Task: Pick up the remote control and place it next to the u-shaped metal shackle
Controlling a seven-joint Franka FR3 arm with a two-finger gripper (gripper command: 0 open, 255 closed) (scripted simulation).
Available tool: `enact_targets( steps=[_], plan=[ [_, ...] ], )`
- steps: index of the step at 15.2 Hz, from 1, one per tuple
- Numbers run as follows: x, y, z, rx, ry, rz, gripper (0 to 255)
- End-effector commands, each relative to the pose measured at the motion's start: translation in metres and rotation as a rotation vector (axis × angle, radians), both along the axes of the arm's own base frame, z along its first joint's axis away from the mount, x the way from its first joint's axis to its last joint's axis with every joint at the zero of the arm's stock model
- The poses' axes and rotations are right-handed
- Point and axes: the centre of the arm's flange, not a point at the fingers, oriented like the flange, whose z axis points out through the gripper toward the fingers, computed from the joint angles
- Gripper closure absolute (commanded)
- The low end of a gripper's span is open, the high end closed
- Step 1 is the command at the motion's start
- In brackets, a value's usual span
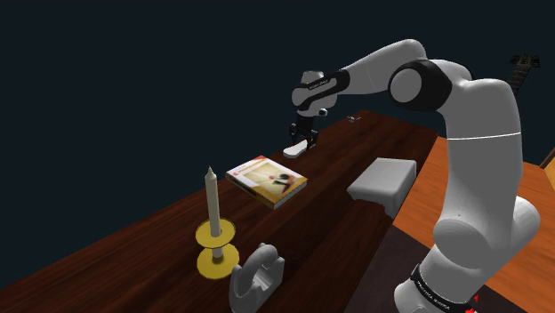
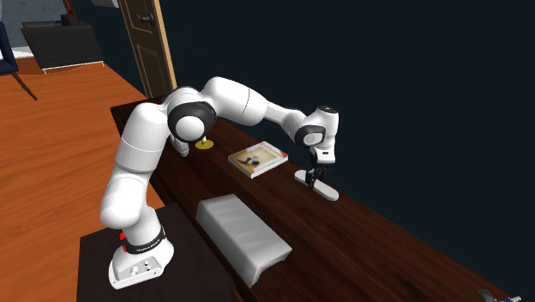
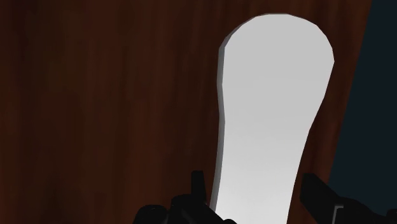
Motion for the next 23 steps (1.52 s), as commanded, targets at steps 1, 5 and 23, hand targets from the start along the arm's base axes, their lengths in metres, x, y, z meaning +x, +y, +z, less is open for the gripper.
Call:
enact_targets(
  steps=[1,5,23],
  plan=[
    [0.000,0.000,0.000,0.000,0.000,0.000,255],
    [0.000,0.000,0.010,0.000,0.000,0.000,255],
    [0.000,0.000,0.105,0.000,0.000,0.000,255]
  ],
)
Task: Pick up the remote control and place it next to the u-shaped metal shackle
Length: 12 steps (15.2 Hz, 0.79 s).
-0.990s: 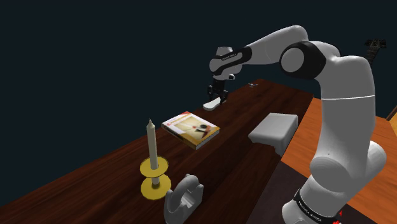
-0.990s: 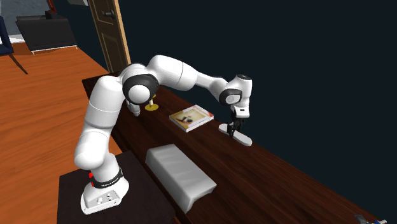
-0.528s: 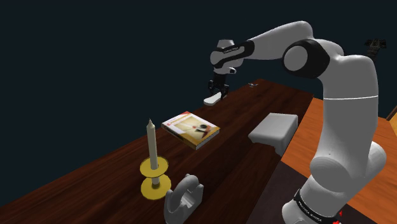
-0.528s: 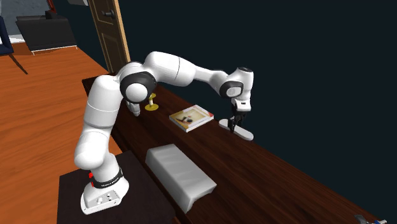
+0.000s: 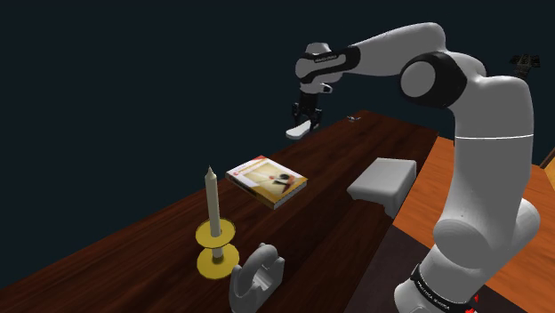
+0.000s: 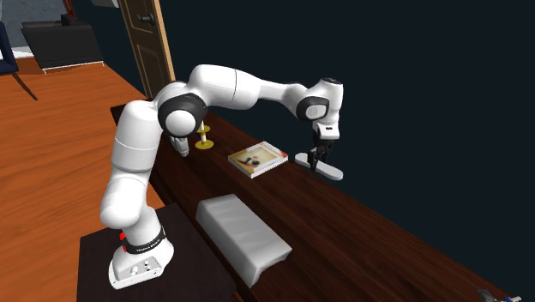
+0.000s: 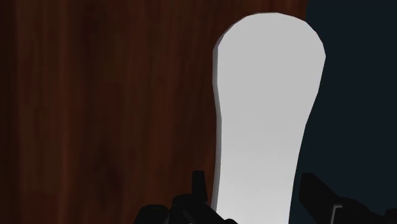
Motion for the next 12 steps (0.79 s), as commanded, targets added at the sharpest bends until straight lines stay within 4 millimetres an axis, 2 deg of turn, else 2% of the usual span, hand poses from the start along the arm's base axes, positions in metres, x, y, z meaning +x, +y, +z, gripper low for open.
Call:
enact_targets(
  steps=[1,12],
  plan=[
    [0.001,-0.001,0.011,0.000,0.000,0.000,255],
    [0.001,-0.001,0.069,0.000,0.000,0.000,255]
  ],
)
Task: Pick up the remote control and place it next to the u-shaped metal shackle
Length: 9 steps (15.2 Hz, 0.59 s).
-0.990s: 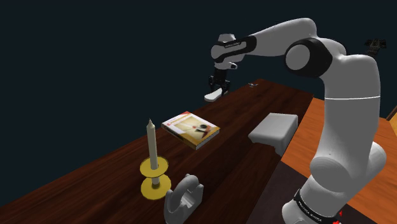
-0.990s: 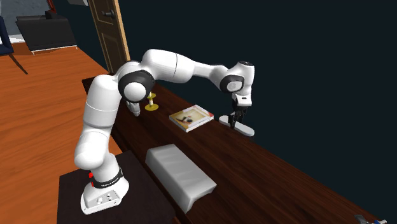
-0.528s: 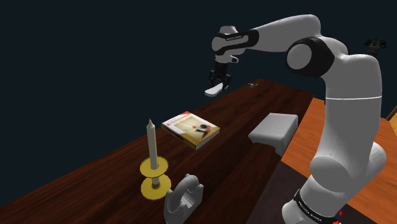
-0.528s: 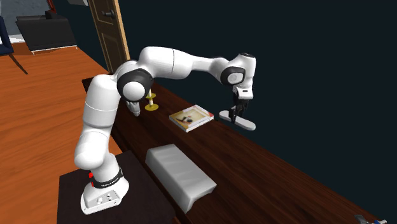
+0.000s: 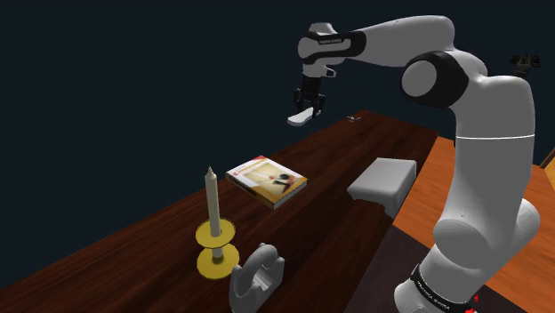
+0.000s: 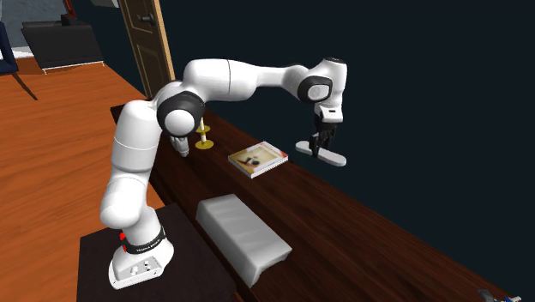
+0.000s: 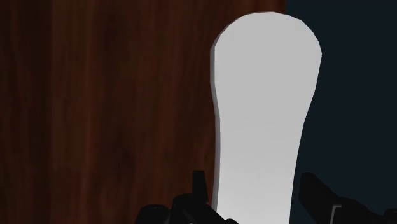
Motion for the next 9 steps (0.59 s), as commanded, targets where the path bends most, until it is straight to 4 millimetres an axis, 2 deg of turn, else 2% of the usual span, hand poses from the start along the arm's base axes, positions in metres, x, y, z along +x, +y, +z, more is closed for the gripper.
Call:
enact_targets(
  steps=[1,9],
  plan=[
    [0.000,0.000,0.012,0.000,0.000,0.000,255],
    [0.000,0.000,0.054,0.000,0.000,0.000,255]
  ],
)
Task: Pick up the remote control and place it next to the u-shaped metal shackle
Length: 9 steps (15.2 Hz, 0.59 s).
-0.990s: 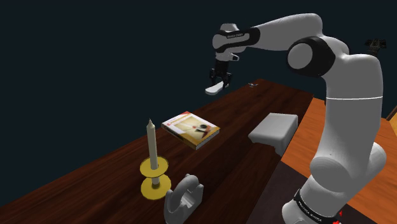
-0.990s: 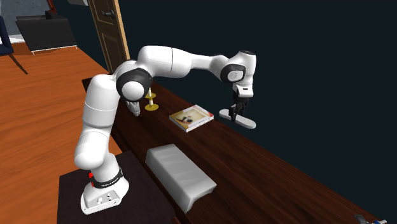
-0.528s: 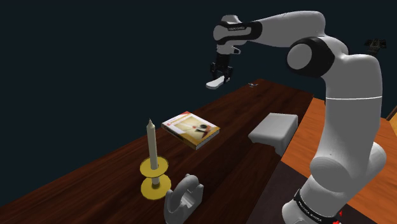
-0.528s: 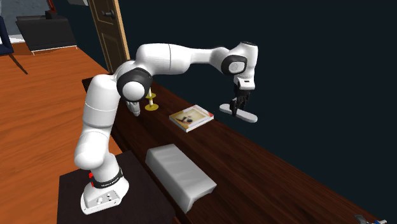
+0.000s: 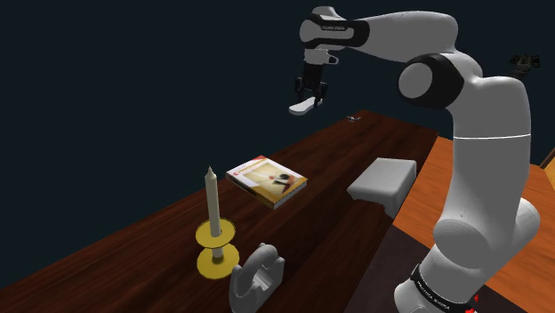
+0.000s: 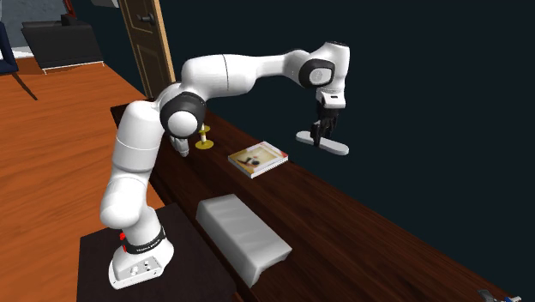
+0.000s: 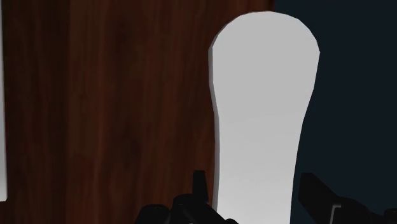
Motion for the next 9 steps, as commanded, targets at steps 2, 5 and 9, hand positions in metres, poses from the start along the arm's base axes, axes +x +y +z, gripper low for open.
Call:
enact_targets(
  steps=[2,5,9],
  plan=[
    [0.000,-0.001,0.016,0.000,0.000,0.000,255],
    [-0.030,0.025,0.016,0.000,0.000,0.000,255],
    [-0.069,0.061,0.016,0.000,0.000,0.000,255]
  ],
)
